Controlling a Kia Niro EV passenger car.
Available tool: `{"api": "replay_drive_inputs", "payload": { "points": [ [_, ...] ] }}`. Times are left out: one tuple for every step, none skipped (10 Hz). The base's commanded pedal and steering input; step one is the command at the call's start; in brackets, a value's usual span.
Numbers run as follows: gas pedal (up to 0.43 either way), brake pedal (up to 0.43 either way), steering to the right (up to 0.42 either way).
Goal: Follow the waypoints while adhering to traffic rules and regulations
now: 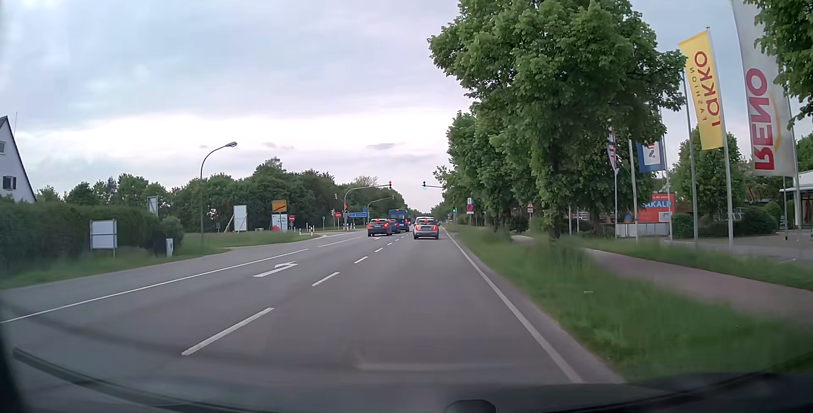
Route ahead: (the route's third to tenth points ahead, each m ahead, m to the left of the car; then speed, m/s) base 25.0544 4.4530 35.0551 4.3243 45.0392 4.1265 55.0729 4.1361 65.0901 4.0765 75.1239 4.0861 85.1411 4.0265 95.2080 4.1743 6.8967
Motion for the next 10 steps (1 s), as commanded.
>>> {"api": "replay_drive_inputs", "payload": {
  "points": [
    [0.110, 0.000, -0.001],
    [0.110, 0.000, -0.001],
    [0.110, 0.000, -0.001],
    [0.110, 0.000, -0.001],
    [0.110, 0.000, -0.001],
    [0.110, 0.000, -0.001],
    [0.130, 0.000, -0.001],
    [0.130, 0.000, -0.001],
    [0.130, 0.000, -0.001],
    [0.130, 0.000, -0.001]
  ]
}}
